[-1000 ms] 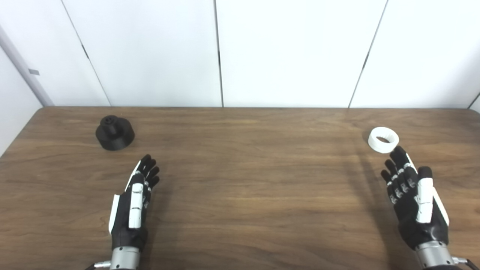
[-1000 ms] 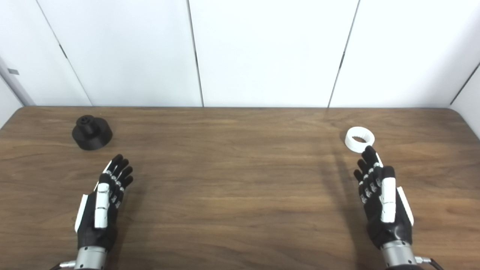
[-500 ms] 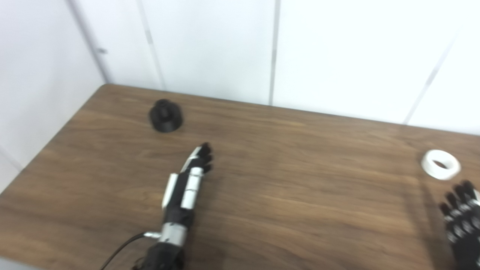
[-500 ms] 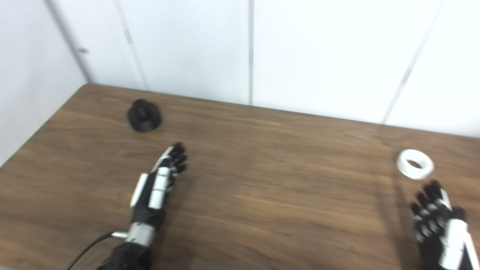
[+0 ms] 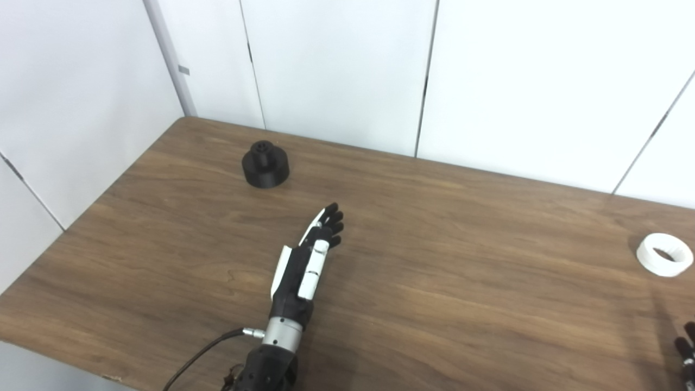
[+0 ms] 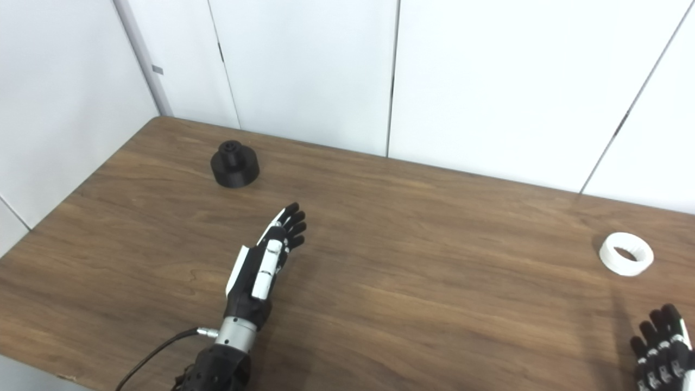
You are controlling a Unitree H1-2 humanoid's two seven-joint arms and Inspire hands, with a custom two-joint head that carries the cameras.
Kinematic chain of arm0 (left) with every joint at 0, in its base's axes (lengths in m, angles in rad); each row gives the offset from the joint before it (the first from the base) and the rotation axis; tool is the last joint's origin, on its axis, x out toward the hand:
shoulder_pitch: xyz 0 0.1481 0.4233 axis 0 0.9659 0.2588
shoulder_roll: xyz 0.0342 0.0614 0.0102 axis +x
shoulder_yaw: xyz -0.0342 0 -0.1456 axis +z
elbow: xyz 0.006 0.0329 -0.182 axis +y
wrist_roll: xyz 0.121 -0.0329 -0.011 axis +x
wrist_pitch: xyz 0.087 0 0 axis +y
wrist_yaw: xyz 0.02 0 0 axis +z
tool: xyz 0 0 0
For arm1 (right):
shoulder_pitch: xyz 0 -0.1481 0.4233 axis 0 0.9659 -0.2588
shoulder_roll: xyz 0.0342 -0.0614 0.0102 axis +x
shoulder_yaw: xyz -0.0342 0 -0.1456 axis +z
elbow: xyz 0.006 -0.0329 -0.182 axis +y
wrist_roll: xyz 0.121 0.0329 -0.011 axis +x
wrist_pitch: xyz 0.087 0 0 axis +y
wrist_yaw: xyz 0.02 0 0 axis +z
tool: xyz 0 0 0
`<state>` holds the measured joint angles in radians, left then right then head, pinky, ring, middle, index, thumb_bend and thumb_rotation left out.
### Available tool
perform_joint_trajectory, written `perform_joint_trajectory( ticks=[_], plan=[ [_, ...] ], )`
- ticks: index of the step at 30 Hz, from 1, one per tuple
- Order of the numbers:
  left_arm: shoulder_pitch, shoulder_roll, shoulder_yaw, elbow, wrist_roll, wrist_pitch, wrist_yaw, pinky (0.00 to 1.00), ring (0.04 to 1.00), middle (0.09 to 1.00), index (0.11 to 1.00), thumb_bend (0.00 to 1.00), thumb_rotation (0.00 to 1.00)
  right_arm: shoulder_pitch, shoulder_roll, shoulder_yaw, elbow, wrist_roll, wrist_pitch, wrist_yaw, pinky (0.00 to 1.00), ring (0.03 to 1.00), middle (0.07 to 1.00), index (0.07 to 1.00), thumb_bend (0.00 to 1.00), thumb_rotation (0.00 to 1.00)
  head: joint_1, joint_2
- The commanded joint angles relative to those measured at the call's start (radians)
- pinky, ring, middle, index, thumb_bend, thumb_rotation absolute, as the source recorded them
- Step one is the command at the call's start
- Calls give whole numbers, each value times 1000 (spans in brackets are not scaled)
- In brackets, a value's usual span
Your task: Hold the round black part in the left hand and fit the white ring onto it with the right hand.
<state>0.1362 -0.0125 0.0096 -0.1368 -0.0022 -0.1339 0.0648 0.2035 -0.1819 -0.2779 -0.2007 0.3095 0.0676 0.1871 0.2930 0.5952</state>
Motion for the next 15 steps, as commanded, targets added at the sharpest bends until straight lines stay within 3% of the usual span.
perform_joint_trajectory(
  ticks=[1, 9, 15],
  plan=[
    [-2, -16, -2, 9, 14, -38, 7, 892, 907, 918, 925, 586, 925, -17, -13, 0, -26, 12, -38, 1, 1000, 1000, 1000, 1000, 722, 997, -4, -4],
    [4, 2, 0, 6, 61, -30, 15, 888, 899, 917, 929, 627, 813, -13, -4, 11, -45, 4, -36, -8, 1000, 1000, 1000, 989, 709, 998, -20, 6],
    [5, 4, 18, -40, 149, -28, 54, 851, 899, 917, 925, 645, 622, -3, 4, 13, -75, 18, -13, -24, 1000, 1000, 1000, 995, 651, 1000, -12, 16]
  ],
)
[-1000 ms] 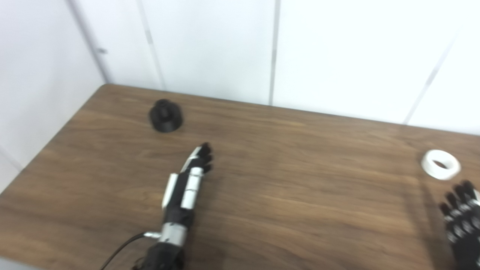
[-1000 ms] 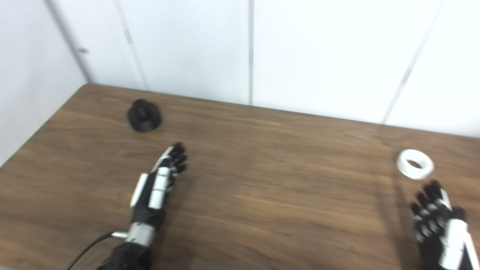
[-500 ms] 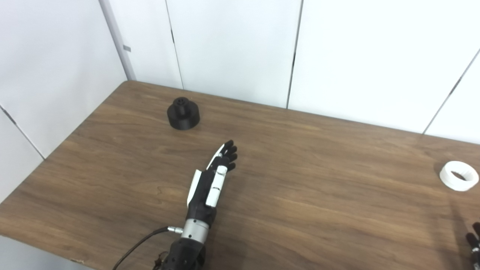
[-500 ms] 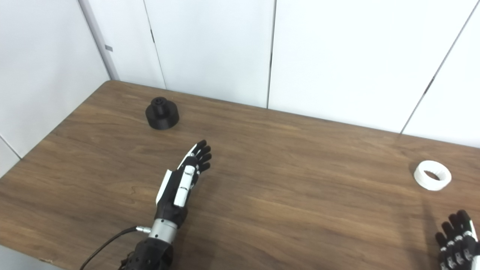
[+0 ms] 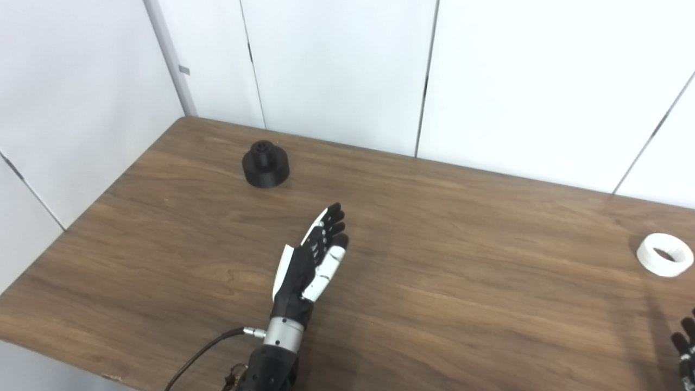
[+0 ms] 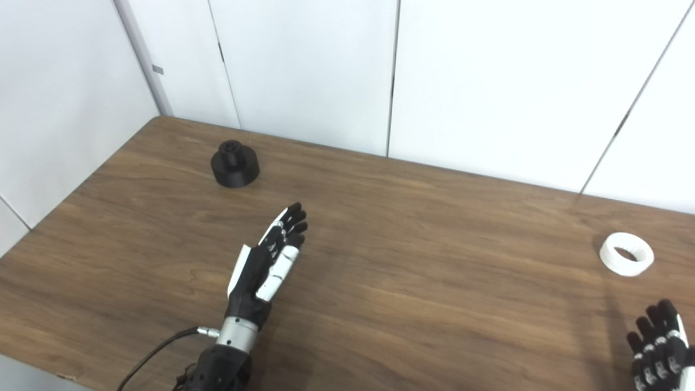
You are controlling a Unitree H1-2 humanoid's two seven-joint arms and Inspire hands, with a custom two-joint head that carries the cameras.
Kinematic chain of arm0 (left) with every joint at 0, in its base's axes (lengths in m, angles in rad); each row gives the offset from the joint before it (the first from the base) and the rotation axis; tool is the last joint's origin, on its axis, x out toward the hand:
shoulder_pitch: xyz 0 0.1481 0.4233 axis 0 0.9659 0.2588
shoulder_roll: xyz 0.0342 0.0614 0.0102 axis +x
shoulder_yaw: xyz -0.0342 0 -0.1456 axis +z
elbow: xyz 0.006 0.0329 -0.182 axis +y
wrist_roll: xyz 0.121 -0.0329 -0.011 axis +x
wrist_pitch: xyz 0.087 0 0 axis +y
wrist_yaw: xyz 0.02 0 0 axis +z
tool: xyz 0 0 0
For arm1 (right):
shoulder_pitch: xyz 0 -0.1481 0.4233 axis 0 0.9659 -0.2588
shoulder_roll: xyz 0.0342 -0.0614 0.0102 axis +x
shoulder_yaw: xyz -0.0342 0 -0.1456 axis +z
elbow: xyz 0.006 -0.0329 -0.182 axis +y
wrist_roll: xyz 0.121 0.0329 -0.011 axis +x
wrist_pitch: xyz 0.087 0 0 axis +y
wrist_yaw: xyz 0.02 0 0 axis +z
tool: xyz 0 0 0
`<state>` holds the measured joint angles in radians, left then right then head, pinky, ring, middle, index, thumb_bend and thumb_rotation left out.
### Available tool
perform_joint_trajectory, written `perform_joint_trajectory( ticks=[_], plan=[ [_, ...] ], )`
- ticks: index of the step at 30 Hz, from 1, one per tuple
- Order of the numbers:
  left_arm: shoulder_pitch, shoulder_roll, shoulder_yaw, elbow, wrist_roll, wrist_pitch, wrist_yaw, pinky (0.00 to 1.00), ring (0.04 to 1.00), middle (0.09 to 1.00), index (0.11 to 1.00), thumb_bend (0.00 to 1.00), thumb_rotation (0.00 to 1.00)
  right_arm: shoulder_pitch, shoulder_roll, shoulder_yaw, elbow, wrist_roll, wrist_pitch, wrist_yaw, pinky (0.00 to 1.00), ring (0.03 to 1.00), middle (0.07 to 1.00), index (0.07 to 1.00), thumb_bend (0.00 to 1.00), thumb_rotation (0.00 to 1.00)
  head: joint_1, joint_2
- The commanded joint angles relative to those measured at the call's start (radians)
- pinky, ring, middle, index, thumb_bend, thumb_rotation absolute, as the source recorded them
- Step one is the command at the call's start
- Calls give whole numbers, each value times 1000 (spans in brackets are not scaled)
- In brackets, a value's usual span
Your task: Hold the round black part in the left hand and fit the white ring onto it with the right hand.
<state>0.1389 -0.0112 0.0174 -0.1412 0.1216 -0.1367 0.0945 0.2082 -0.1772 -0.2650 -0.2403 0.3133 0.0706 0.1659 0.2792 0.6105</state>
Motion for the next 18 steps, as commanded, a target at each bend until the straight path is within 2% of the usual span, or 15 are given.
perform_joint_trajectory(
  ticks=[1, 4, 6, 7, 10, 12, 15, 18],
  plan=[
    [-1, 4, 15, -49, 46, -28, 32, 867, 905, 921, 928, 657, 582, -8, 0, 0, -38, 15, -13, -7, 1000, 1000, 1000, 996, 650, 1000, 1, 1],
    [-13, 17, 36, -101, 105, -17, 52, 883, 915, 923, 925, 759, 456, -6, -5, 5, -53, 11, 0, -15, 1000, 1000, 1000, 1000, 663, 1000, 34, 10],
    [-25, 37, 53, -141, 149, 22, 48, 904, 933, 939, 938, 832, 390, -7, -12, 8, -56, 12, 3, -12, 1000, 1000, 1000, 1000, 684, 1000, 42, 11],
    [-31, 52, 61, -163, 191, 56, 42, 907, 941, 948, 948, 847, 389, -8, -14, 9, -57, 12, 4, -12, 1000, 1000, 1000, 1000, 694, 1000, 46, 13],
    [-49, 95, 87, -230, 314, 188, 23, 953, 981, 988, 994, 885, 496, -13, -15, 9, -53, 13, 3, -12, 1000, 1000, 1000, 1000, 733, 983, 51, 14],
    [-62, 130, 100, -270, 381, 277, -3, 911, 972, 993, 999, 924, 573, -15, -15, 11, -53, 11, 2, -14, 1000, 1000, 1000, 1000, 770, 958, 52, 15],
    [-85, 183, 128, -308, 410, 368, -37, 874, 965, 996, 1000, 961, 562, -17, -15, 16, -60, 3, 2, -16, 1000, 1000, 1000, 1000, 796, 940, 55, 15],
    [-103, 249, 135, -325, 502, 440, -66, 847, 991, 1000, 1000, 993, 596, -16, -16, 21, -69, 5, 9, -18, 1000, 1000, 1000, 1000, 792, 940, 52, 16]
  ],
)
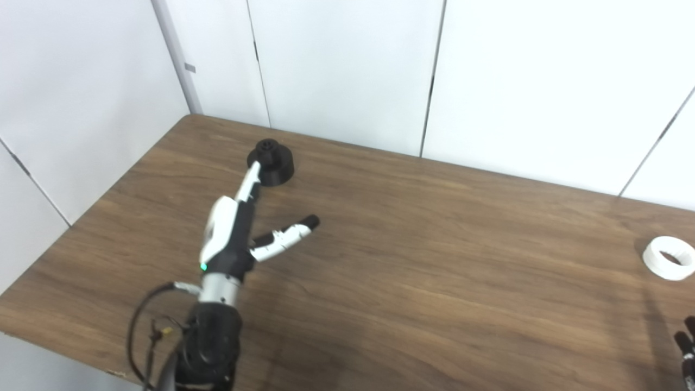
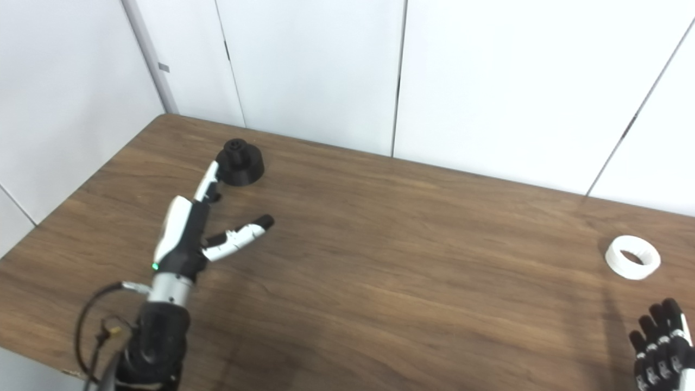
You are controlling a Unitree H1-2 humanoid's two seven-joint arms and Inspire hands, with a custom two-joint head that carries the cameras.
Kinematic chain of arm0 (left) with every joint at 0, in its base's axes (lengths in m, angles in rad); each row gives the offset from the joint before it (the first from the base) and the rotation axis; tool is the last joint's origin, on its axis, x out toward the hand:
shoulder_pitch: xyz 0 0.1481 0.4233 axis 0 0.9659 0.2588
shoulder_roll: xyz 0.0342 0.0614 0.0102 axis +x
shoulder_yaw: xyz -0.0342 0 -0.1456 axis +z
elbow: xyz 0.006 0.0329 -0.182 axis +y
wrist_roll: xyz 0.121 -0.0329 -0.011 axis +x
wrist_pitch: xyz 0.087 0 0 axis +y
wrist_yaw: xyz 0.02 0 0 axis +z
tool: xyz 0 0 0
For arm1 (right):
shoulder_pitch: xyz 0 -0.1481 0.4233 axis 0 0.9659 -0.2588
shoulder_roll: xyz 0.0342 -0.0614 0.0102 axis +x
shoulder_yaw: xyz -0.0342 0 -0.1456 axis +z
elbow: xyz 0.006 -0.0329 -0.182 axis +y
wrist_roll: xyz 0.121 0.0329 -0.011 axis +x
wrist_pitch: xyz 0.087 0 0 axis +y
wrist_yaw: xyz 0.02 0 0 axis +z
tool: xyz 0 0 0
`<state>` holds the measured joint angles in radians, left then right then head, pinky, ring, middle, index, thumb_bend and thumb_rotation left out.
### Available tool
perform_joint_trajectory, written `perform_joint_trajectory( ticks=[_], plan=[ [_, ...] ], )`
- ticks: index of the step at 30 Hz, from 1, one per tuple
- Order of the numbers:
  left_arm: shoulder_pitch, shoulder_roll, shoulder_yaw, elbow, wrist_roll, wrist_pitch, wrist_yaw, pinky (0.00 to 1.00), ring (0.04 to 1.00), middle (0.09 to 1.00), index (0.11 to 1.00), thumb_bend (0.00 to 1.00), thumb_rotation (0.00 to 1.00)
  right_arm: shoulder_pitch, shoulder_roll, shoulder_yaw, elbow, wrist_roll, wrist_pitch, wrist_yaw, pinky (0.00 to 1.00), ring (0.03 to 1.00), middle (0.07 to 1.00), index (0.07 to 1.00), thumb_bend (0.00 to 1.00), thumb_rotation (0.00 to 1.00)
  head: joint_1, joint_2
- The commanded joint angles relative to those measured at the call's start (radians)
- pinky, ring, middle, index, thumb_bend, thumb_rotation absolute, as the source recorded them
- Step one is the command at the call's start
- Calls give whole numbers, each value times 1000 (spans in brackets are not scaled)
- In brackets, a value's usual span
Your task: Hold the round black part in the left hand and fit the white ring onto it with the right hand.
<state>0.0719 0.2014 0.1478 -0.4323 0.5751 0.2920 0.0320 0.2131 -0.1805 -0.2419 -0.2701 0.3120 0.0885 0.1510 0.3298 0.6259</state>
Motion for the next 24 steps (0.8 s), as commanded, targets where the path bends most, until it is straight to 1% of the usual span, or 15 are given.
perform_joint_trajectory(
  ticks=[1, 3, 4, 6, 8, 11, 14, 19, 21, 24],
  plan=[
    [-43, 64, 4, -32, 84, 25, -13, 876, 996, 1000, 1000, 995, 604, -20, -12, -1, -43, 7, -5, -5, 1000, 1000, 1000, 1000, 791, 940, 1, 2],
    [-61, 113, 8, -16, 120, 39, -28, 942, 1000, 1000, 1000, 993, 611, -19, -10, 1, -46, 7, -4, -9, 1000, 1000, 1000, 1000, 786, 940, -5, 2],
    [-71, 134, 10, -3, 132, 46, -33, 959, 1000, 1000, 1000, 997, 604, -19, -8, 1, -46, 8, -5, -11, 1000, 1000, 1000, 1000, 785, 938, -9, 3],
    [-87, 164, 12, 17, 148, 57, -38, 955, 1000, 1000, 1000, 1000, 602, -18, -6, 2, -47, 9, -4, -14, 1000, 1000, 1000, 1000, 782, 936, -13, 4],
    [-112, 194, 16, 45, 160, 74, -46, 930, 1000, 1000, 994, 1000, 595, -18, -5, 4, -50, 7, -2, -17, 1000, 1000, 1000, 1000, 775, 941, -16, 5],
    [-155, 227, 21, 98, 160, 75, -36, 953, 1000, 989, 958, 999, 544, -14, -5, 7, -65, 2, 13, -24, 1000, 1000, 1000, 1000, 742, 967, -23, 7],
    [-193, 262, 10, 152, 168, 72, -36, 973, 1000, 980, 937, 1000, 532, -13, -2, 10, -72, -11, 25, -37, 1000, 1000, 1000, 1000, 713, 993, -26, 7],
    [-270, 330, -36, 267, 202, 91, -70, 994, 1000, 977, 929, 997, 538, -12, 1, 16, -77, -12, 24, -41, 1000, 1000, 1000, 1000, 644, 1000, -39, 8],
    [-299, 348, -53, 317, 199, 91, -80, 999, 1000, 975, 930, 995, 536, -12, 4, 16, -79, -7, 24, -41, 1000, 1000, 1000, 1000, 641, 1000, -43, 8],
    [-351, 379, -90, 412, 199, 88, -101, 975, 994, 965, 919, 1000, 539, -12, 9, 15, -80, 3, 26, -42, 1000, 1000, 1000, 1000, 615, 1000, -48, 8]
  ],
)
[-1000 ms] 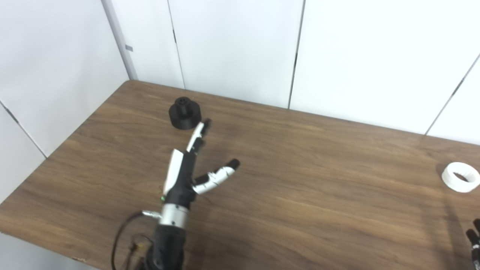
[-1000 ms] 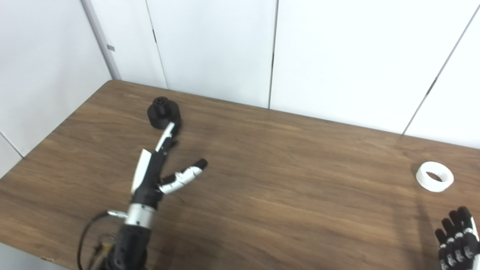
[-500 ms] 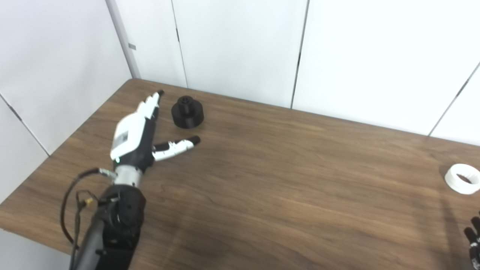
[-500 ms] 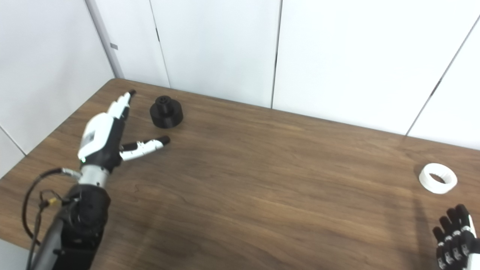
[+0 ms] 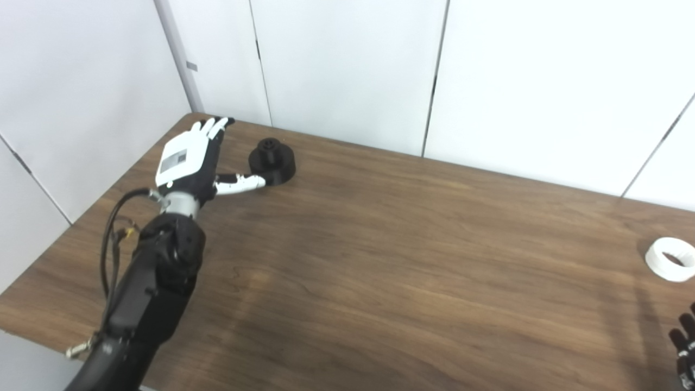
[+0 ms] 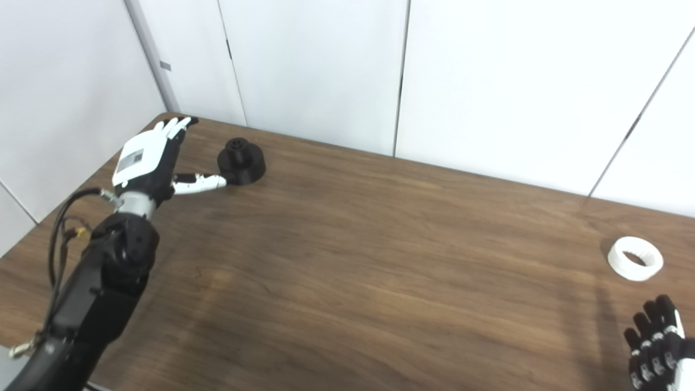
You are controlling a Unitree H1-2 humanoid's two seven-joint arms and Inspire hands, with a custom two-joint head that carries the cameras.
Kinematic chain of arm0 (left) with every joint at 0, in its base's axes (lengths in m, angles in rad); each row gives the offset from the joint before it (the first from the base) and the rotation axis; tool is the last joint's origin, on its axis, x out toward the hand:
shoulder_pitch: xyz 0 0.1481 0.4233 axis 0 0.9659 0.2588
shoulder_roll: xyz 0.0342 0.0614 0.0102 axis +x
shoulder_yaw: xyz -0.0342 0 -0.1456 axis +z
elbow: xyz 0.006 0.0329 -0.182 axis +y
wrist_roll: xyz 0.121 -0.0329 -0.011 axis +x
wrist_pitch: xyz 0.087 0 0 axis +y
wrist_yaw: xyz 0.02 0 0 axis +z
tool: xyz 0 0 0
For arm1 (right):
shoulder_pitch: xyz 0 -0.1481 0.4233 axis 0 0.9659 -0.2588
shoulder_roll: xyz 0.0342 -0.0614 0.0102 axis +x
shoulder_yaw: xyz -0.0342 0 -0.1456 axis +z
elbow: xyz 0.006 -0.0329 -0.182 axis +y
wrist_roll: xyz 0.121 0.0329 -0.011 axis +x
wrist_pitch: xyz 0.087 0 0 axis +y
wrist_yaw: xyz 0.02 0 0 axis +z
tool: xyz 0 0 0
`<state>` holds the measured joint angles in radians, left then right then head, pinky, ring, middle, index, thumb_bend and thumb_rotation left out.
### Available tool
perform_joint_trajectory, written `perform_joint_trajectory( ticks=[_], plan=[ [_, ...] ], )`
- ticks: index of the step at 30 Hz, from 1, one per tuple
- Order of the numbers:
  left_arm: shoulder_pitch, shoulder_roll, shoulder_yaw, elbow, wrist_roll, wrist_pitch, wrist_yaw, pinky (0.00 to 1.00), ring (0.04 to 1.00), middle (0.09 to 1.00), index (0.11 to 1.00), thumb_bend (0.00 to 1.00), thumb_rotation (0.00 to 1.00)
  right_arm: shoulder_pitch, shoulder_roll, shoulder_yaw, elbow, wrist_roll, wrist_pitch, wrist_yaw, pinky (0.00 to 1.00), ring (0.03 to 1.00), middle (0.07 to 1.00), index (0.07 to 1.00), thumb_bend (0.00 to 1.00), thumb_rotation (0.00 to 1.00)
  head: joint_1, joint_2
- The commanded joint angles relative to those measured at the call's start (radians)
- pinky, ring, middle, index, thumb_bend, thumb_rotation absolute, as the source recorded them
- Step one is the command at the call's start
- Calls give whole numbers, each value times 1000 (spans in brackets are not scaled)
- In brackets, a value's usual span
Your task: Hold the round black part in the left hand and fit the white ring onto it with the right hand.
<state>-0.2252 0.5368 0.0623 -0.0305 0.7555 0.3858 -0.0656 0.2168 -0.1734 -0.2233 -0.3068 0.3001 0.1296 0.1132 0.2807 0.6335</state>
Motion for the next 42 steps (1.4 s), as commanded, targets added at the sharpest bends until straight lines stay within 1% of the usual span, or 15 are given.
perform_joint_trajectory(
  ticks=[1, 4, 7, 9, 13, 15, 19, 26, 30, 35, 40, 42],
  plan=[
    [-72, 53, -18, 46, 15, -8, -9, 981, 997, 969, 922, 1000, 545, -16, 4, -5, -43, 15, -13, -7, 1000, 1000, 1000, 1000, 608, 1000, -1, 1],
    [-122, 73, -58, 158, 18, -30, 7, 982, 994, 966, 912, 1000, 567, -14, 7, -4, -47, 11, -11, -13, 1000, 1000, 1000, 1000, 594, 1000, -3, 2],
    [-156, 82, -89, 242, 11, -53, 25, 997, 999, 971, 908, 1000, 577, -11, 9, -3, -57, 11, -6, -16, 1000, 1000, 1000, 1000, 583, 1000, -5, 5],
    [-179, 85, -110, 293, 8, -58, 25, 1000, 1000, 976, 909, 1000, 587, -9, 8, -2, -64, 11, -3, -16, 1000, 1000, 1000, 1000, 566, 1000, -7, 6],
    [-217, 76, -134, 370, -10, -65, 28, 1000, 1000, 967, 896, 1000, 579, -7, 6, -4, -68, 23, 0, -14, 1000, 1000, 1000, 1000, 532, 1000, -7, 8],
    [-236, 74, -148, 406, -17, -66, 27, 1000, 1000, 972, 899, 1000, 574, -7, 6, -4, -70, 22, 3, -17, 1000, 1000, 1000, 1000, 534, 1000, -8, 8],
    [-268, 70, -168, 469, -24, -73, 47, 980, 999, 968, 898, 1000, 570, -5, 5, -3, -71, 20, 3, -18, 1000, 1000, 1000, 1000, 531, 1000, -11, 10],
    [-307, 62, -185, 515, -44, -54, 52, 988, 1000, 967, 902, 1000, 556, -6, 4, -4, -69, 28, -2, -13, 1000, 1000, 1000, 1000, 521, 1000, -13, 11],
    [-331, 53, -182, 545, -68, -63, 69, 992, 999, 966, 896, 1000, 526, -6, 4, -3, -69, 27, -4, -14, 1000, 1000, 1000, 1000, 509, 1000, -13, 11],
    [-363, 49, -188, 577, -78, -61, 79, 990, 994, 962, 895, 1000, 522, -3, 0, -4, -67, 28, -7, -11, 1000, 1000, 1000, 1000, 510, 1000, -13, 15],
    [-387, 47, -202, 582, -92, -68, 81, 997, 990, 956, 881, 1000, 519, -3, 2, -4, -70, 25, -6, -14, 1000, 1000, 1000, 1000, 515, 1000, -12, 19],
    [-392, 47, -207, 580, -97, -74, 80, 998, 985, 953, 878, 1000, 522, -3, 1, -4, -67, 27, -10, -11, 1000, 1000, 1000, 1000, 498, 1000, -15, 20]
  ],
)
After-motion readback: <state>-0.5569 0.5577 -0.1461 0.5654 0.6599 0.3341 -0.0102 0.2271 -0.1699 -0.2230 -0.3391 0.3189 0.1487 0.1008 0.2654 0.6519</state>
